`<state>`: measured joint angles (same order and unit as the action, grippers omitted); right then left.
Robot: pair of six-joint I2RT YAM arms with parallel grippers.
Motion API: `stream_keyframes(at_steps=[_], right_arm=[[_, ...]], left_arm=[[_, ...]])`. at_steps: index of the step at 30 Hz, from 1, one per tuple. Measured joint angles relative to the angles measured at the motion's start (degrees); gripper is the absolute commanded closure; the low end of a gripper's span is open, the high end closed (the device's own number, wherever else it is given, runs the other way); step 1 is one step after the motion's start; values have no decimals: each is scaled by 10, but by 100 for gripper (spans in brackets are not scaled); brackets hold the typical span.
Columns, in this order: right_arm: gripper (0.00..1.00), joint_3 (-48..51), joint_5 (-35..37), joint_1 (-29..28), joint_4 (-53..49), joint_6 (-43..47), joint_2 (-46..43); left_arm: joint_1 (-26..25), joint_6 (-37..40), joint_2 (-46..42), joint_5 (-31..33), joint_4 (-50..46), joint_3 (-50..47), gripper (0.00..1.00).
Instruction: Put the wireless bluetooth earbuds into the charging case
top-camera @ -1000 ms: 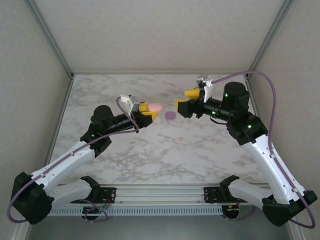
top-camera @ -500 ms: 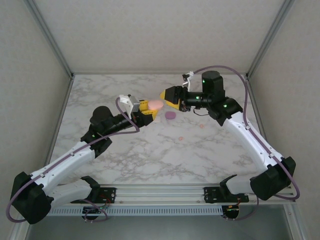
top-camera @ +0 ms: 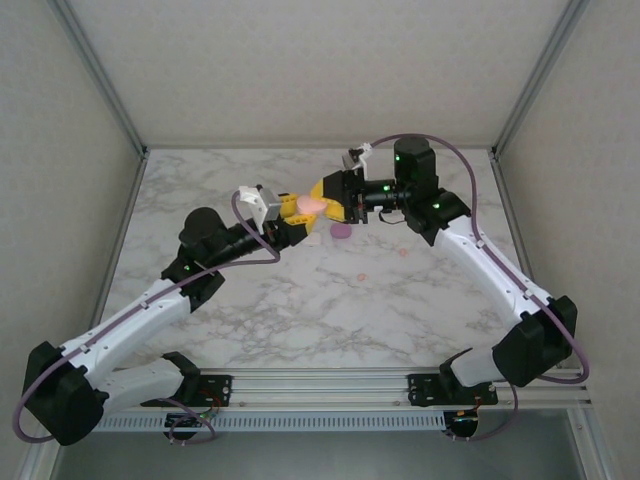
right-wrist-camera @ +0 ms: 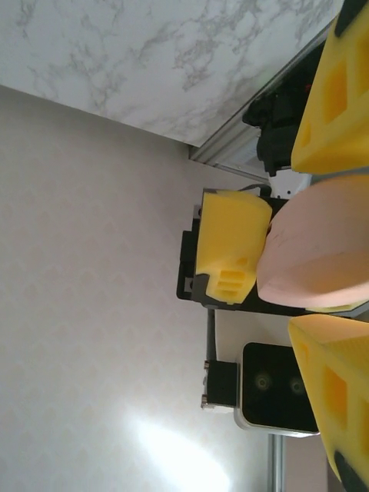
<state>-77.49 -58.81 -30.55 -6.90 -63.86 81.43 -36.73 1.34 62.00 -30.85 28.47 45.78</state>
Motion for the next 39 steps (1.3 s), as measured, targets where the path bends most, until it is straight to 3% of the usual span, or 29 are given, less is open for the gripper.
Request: stream_keyframes(at_steps=[7,13,16,22,35,39], right_arm=[[79,2,-10,3,24,-21,5],[91,24,0,3,66,-54,-1],[93,49,12,3,108,-85,-7],[92,77,35,-1,169,-126,-18],[91,98,50,-2,212,-152,-33],[90,99,50,-1,212,-152,-33]], left_arm=[[0,0,7,4,3,7,73],[0,-4,10,10,5,8,57],[0,-19,19,10,10,10,51],[0,-54,37,12,30,15,49],[-2,-68,37,7,38,26,51],[-2,-66,37,4,32,33,56]])
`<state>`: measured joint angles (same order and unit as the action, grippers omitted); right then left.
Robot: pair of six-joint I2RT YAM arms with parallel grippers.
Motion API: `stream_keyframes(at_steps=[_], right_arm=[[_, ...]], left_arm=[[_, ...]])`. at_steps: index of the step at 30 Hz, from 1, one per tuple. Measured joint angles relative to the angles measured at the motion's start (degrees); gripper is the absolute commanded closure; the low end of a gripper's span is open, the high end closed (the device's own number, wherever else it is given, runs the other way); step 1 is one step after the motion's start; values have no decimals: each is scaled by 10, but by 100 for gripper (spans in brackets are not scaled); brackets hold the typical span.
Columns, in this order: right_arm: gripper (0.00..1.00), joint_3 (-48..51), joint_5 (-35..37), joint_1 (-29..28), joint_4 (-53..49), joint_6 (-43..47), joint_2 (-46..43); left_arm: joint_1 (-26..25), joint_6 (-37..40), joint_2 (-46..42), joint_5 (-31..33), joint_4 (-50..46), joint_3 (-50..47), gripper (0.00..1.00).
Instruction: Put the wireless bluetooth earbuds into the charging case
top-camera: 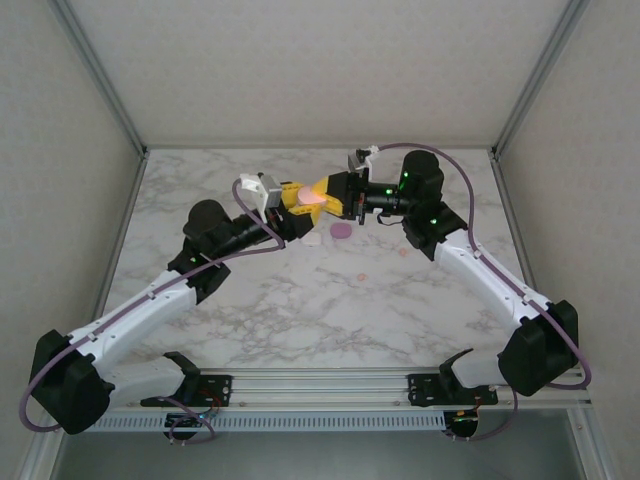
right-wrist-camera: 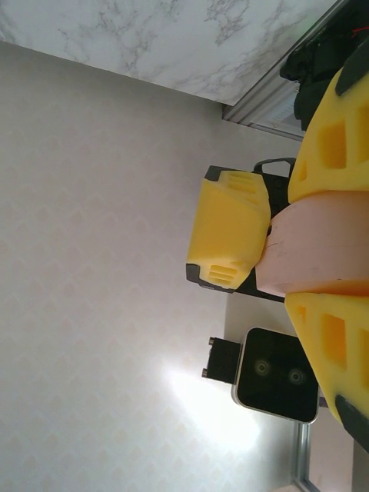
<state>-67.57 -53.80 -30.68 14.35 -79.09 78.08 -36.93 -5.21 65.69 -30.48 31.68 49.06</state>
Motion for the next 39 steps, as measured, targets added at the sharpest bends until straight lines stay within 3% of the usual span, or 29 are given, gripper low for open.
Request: stream_keyframes(at_steps=[15,20,26,30,39], right_arm=[[88,0,2,0,0,-4,-3],[88,2,2,0,1,-11,-4],[88,4,2,0,2,-13,-5],[88,5,2,0,7,-15,-7],[88,5,2,0,11,-17,-7]], left_arm=[[0,30,0,-11,-42,15,47],[0,33,0,-14,-48,15,49],[0,35,1,-14,-50,17,58],[0,40,1,-14,-50,19,51],[0,42,1,-16,-54,19,52]])
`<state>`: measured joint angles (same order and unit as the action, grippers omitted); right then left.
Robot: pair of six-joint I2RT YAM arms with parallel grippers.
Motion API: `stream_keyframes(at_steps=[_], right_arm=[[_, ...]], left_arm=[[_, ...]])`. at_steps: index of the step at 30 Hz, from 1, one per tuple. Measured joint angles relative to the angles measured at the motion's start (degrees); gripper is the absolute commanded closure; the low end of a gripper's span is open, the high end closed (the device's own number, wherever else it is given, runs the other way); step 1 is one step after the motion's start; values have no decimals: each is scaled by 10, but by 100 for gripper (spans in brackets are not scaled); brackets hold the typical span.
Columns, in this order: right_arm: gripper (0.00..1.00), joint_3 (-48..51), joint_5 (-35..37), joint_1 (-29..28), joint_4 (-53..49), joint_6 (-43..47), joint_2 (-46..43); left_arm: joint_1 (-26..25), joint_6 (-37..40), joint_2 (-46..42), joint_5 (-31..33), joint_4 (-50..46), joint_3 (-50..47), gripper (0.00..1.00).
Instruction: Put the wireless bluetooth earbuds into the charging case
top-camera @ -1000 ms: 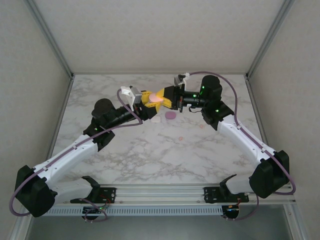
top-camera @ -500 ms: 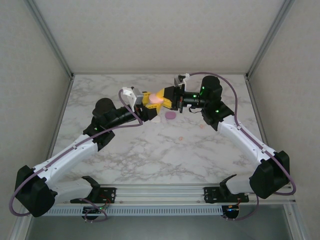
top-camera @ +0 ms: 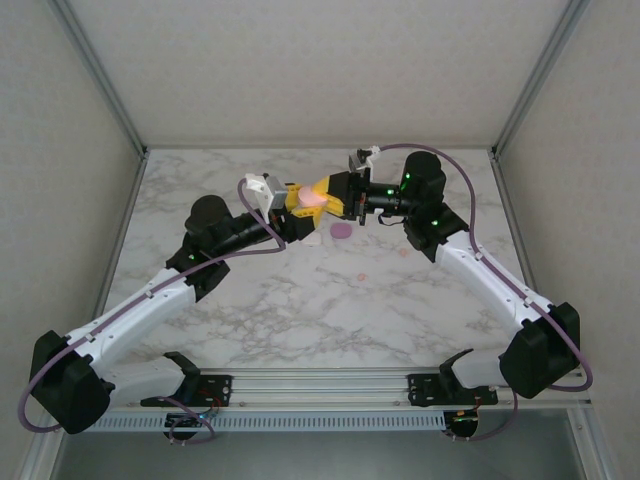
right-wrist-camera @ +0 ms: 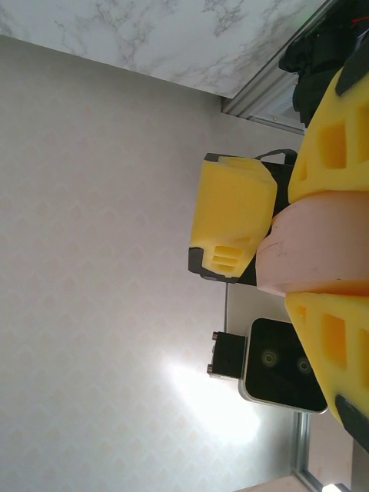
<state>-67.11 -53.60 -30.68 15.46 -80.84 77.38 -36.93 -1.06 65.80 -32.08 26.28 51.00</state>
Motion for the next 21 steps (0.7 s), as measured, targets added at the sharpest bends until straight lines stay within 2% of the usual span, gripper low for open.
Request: stream_keyframes(at_steps=[6,15,18,21], right_arm=[[88,2,0,0,2,-8,0],[87,5,0,0,9,-10,-1],[88,7,0,0,13,-10,-1],[87,10,0,0,14,-10,-2]], left_arm=[[0,0,0,-1,0,0,53],[0,-3,0,-2,0,0,65],[0,-3,0,-2,0,0,55],[0,-5,2,-2,0,0,52]])
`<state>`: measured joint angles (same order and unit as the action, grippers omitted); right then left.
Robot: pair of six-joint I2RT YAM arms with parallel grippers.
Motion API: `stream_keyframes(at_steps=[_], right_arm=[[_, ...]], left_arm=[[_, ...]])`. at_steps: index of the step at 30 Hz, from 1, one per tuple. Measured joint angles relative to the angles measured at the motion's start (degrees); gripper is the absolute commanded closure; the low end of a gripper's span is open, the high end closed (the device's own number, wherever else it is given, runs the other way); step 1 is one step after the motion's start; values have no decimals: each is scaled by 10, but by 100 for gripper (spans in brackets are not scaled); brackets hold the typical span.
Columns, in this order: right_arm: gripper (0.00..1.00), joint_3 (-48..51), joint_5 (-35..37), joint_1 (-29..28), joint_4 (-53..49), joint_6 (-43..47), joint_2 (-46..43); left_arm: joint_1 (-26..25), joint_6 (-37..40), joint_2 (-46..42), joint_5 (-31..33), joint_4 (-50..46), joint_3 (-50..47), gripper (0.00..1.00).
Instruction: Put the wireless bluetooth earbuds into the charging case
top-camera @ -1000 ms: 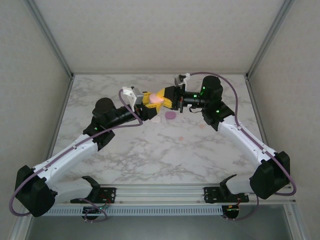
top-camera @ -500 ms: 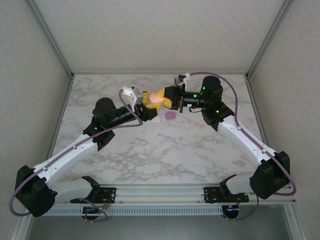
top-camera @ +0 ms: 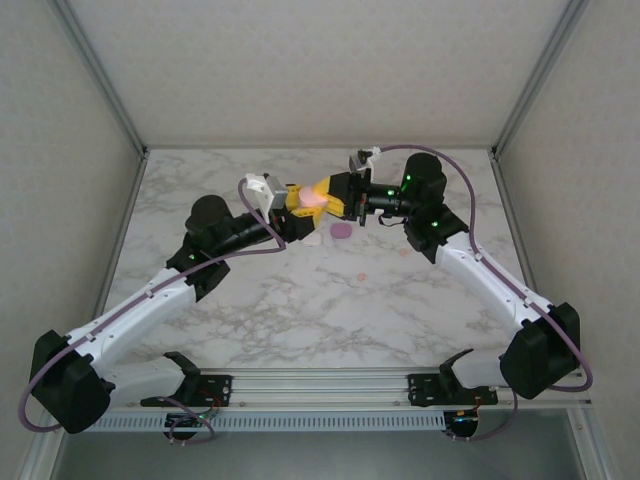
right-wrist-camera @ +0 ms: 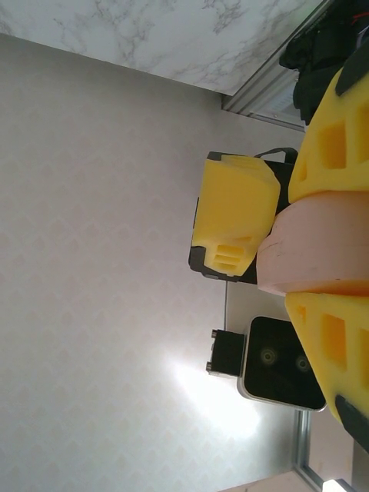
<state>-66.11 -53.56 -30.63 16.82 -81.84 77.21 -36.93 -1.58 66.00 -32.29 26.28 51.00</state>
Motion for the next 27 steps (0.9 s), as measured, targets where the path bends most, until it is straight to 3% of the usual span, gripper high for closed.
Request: stream_keyframes(at_steps=[6,13,19,23,27], right_arm=[[87,2,0,0,-1,0,0],[83,2,0,0,-1,0,0],[69,1,7,0,-25,19,-4],[45,-7,26,-1,-86,67,-14],[37,-29,59,0,-172,132,-24]], left_arm=[[0,-2,1,-2,1,0,54],[0,-1,2,-2,0,0,71],[0,1,2,-2,-9,0,76],[-1,1,2,-4,-23,0,77],[-2,1,2,-4,-21,0,77]])
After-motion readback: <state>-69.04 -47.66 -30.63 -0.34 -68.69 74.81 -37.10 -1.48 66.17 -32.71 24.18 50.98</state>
